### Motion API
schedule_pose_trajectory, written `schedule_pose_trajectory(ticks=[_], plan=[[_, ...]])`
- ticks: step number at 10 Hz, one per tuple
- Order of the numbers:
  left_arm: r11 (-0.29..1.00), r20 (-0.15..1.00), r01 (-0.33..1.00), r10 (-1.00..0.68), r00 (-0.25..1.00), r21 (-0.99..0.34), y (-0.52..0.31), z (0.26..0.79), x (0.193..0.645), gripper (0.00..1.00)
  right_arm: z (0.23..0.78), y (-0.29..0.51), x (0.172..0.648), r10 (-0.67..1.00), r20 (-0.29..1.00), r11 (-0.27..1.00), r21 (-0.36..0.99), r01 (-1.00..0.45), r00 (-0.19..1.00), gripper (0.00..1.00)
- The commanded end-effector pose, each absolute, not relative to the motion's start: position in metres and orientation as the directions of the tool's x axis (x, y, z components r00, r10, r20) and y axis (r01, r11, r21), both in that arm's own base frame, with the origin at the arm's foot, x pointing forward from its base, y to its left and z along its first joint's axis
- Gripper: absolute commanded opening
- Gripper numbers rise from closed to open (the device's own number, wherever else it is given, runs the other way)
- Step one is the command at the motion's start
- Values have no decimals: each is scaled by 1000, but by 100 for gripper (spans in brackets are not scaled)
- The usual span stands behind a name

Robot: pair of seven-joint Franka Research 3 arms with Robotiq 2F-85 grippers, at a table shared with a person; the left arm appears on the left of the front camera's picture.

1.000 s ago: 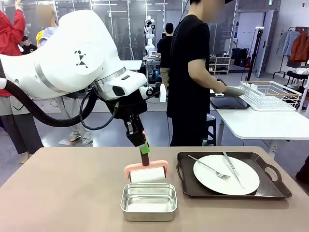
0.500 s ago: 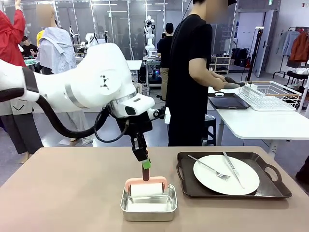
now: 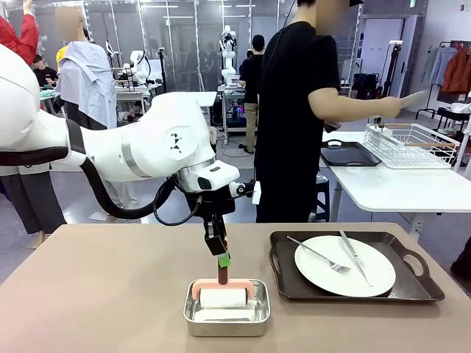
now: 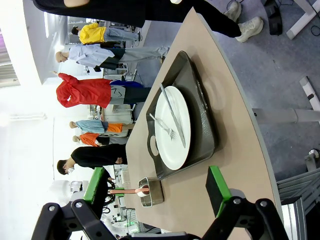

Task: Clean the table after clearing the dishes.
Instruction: Place the Lint Roller back on top of the Airtight Container.

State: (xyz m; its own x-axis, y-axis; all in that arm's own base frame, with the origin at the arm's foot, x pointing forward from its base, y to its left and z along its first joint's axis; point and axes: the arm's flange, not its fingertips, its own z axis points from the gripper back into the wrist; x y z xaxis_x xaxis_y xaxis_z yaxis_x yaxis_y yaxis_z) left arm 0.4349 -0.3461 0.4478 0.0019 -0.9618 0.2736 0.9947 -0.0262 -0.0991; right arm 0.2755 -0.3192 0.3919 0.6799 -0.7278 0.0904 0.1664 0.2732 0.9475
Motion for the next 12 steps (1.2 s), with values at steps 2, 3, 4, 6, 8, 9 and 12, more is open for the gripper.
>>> schedule_pose_trajectory(ticks=[2, 3, 4, 6, 8, 9, 12], plan=[[-106, 274, 990, -959, -75, -98, -345, 438, 456, 23, 395, -319, 272, -726, 90, 269, 950, 161, 682, 100], [-125, 250, 988, -963, -100, -88, -344, 432, 465, 23, 395, -319, 272, -726, 90, 269, 950, 161, 682, 100], [-120, 261, 988, -961, -91, -96, -341, 424, 473, 23, 395, -319, 272, -726, 90, 269, 950, 161, 682, 100], [-117, 262, 989, -961, -91, -85, -342, 418, 483, 23, 395, -319, 272, -726, 90, 269, 950, 161, 682, 100], [-120, 259, 989, -961, -94, -83, -342, 420, 488, 39, 395, -319, 272, -726, 90, 269, 950, 161, 682, 100], [-122, 257, 990, -961, -101, -69, -343, 424, 489, 56, 395, -319, 272, -726, 90, 269, 950, 161, 682, 100], [-123, 249, 991, -962, -108, -48, -343, 436, 490, 100, 395, -319, 272, -726, 90, 269, 950, 161, 682, 100]])
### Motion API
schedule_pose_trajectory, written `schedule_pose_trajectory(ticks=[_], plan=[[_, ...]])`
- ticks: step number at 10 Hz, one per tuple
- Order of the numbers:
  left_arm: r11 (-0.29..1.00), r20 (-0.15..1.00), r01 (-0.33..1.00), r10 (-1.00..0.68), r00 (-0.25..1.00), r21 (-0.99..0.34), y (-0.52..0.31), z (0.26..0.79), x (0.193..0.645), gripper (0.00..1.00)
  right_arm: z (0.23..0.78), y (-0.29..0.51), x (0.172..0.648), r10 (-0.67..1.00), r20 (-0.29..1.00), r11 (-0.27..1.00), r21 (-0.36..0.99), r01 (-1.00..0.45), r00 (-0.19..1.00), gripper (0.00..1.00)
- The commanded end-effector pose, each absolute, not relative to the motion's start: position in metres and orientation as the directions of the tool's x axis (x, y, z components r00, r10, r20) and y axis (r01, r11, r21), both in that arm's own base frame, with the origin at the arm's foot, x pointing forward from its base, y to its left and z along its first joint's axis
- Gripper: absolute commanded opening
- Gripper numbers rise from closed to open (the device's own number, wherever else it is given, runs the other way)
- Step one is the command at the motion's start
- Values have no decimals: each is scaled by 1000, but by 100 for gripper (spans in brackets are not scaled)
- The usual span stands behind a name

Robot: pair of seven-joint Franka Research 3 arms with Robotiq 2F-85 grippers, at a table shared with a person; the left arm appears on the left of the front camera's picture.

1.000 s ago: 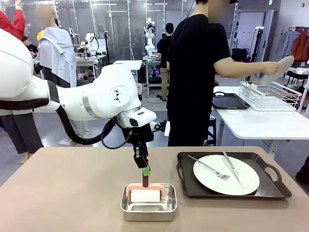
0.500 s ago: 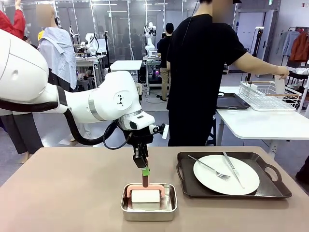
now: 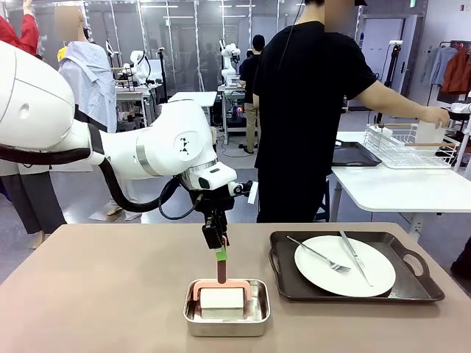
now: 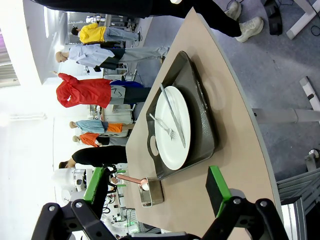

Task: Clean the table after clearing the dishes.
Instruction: Place the Lint Roller back on top of the Airtight Container, then when the right (or left) Handle tray is removed, use the right hand (or left hand) to clean the right (or left) side of the table with the Lint Roller.

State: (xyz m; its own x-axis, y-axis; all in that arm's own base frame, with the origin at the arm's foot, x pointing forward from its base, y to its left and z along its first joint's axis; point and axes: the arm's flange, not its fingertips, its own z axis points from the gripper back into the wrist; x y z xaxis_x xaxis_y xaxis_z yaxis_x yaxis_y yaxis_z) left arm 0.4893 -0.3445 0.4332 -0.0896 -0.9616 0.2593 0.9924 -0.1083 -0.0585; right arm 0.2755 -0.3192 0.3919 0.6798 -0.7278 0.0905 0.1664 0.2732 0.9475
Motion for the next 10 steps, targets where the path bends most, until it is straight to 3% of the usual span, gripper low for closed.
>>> schedule_pose_trajectory(ticks=[1, 10], plan=[[-122, 247, 991, -963, -107, -46, -341, 438, 489, 100, 395, -319, 272, -726, 90, 269, 950, 161, 682, 100], [-109, 258, 993, -962, -93, -49, -344, 437, 491, 100, 395, -319, 272, -726, 90, 269, 950, 161, 682, 100]])
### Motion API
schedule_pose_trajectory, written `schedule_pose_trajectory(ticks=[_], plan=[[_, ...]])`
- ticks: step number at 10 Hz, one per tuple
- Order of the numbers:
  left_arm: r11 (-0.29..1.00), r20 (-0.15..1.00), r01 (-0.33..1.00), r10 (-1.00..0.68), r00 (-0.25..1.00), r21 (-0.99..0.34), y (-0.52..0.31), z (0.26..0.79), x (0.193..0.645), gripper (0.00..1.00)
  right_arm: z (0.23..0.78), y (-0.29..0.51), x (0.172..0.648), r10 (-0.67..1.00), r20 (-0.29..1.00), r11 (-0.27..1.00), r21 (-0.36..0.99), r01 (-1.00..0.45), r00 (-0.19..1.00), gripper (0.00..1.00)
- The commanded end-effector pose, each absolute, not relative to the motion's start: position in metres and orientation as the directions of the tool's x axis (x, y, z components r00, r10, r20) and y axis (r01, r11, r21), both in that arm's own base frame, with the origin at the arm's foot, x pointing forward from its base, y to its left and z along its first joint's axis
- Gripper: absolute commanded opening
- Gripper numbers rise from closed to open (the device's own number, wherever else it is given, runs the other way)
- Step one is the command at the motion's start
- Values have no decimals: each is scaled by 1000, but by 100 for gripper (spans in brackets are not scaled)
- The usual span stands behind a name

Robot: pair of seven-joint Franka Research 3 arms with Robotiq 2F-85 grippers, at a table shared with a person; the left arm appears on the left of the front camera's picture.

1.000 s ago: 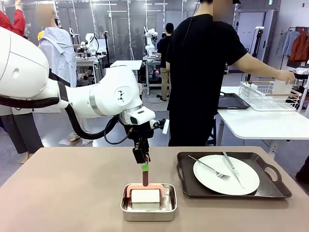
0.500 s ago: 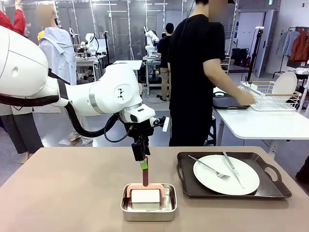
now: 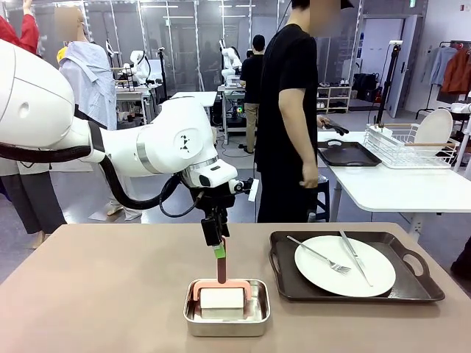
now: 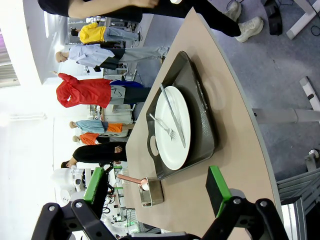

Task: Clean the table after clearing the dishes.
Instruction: When the right (or left) Handle tray is removed, use the right hand (or left hand) to clean the right (or left) side of the table with the Lint Roller.

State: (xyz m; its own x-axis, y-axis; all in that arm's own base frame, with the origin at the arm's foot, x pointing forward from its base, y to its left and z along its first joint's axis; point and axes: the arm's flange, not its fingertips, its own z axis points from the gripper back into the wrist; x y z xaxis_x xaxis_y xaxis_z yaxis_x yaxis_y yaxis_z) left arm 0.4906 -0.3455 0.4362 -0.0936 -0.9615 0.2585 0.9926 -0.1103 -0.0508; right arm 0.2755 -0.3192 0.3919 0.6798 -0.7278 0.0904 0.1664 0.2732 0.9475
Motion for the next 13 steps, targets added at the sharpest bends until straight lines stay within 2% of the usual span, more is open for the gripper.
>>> schedule_pose_trajectory(ticks=[1, 4, 5, 6, 7, 9, 10, 11, 13], plan=[[-109, 258, 993, -962, -93, -49, -344, 437, 491, 100, 395, -319, 272, -726, 90, 269, 950, 161, 682, 100], [-110, 259, 993, -961, -94, -51, -346, 436, 491, 100, 395, -319, 272, -726, 90, 269, 950, 161, 682, 100], [39, 314, 996, -948, 61, -74, -318, 462, 509, 100, 395, -319, 272, -726, 90, 269, 950, 161, 682, 100], [174, 420, 969, -877, 234, -176, -275, 490, 526, 100, 395, -319, 272, -726, 90, 269, 950, 161, 682, 100], [249, 496, 930, -792, 357, -272, -232, 511, 534, 100, 395, -319, 272, -726, 90, 269, 950, 161, 682, 100], [311, 663, 832, -504, 554, -460, -135, 542, 517, 100, 395, -319, 272, -726, 90, 269, 950, 161, 682, 100], [336, 747, 801, -306, 591, -496, -69, 548, 493, 100, 395, -319, 272, -726, 90, 269, 950, 161, 682, 100], [340, 769, 767, -162, 618, -544, -11, 549, 465, 100, 395, -319, 272, -726, 90, 269, 950, 161, 682, 100], [465, 754, 636, 110, 648, -615, 108, 532, 395, 100, 395, -319, 272, -726, 90, 269, 950, 161, 682, 100]])
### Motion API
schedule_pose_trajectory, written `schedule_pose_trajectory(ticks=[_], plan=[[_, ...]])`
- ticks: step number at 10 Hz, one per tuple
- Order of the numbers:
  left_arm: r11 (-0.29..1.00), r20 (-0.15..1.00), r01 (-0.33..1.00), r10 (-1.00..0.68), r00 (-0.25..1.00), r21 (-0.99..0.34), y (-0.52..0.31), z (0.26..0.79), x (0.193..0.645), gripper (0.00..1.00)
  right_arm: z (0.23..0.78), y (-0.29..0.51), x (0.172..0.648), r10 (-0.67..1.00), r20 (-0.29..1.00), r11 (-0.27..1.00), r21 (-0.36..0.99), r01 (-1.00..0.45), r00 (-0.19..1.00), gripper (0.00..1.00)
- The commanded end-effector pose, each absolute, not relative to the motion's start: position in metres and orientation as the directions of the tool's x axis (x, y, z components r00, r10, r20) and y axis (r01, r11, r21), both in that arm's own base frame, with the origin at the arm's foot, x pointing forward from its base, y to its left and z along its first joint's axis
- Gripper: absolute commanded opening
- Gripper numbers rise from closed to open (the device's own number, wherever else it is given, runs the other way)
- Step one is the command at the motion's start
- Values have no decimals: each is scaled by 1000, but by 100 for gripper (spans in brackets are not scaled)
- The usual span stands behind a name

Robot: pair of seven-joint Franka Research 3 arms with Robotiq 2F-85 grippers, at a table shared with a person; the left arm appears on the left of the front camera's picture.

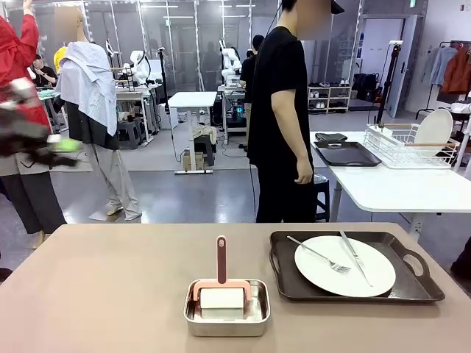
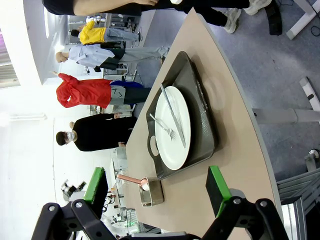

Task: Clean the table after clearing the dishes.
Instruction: When the right (or left) Handle tray is removed, use the right hand (or left hand) to clean the right (or left) side of the table with the Lint Roller.

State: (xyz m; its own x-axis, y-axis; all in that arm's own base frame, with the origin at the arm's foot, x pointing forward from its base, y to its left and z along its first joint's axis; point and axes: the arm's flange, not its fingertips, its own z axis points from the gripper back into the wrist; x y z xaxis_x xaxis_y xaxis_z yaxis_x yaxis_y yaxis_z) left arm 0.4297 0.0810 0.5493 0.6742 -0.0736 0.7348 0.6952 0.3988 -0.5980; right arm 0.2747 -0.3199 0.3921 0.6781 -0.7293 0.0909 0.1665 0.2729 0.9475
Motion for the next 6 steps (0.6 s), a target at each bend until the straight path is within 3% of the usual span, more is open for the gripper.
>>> schedule_pose_trajectory(ticks=[1, 3, 6], plan=[[533, 726, 549, 197, 659, -644, 149, 515, 363, 100, 395, -319, 272, -726, 90, 269, 950, 161, 682, 100], [581, 685, 405, 415, 599, -706, 200, 478, 312, 100, 395, -319, 272, -726, 90, 269, 950, 161, 682, 100], [614, 698, 395, 393, 599, -684, 208, 464, 302, 100, 395, -319, 272, -726, 90, 269, 950, 161, 682, 100]])
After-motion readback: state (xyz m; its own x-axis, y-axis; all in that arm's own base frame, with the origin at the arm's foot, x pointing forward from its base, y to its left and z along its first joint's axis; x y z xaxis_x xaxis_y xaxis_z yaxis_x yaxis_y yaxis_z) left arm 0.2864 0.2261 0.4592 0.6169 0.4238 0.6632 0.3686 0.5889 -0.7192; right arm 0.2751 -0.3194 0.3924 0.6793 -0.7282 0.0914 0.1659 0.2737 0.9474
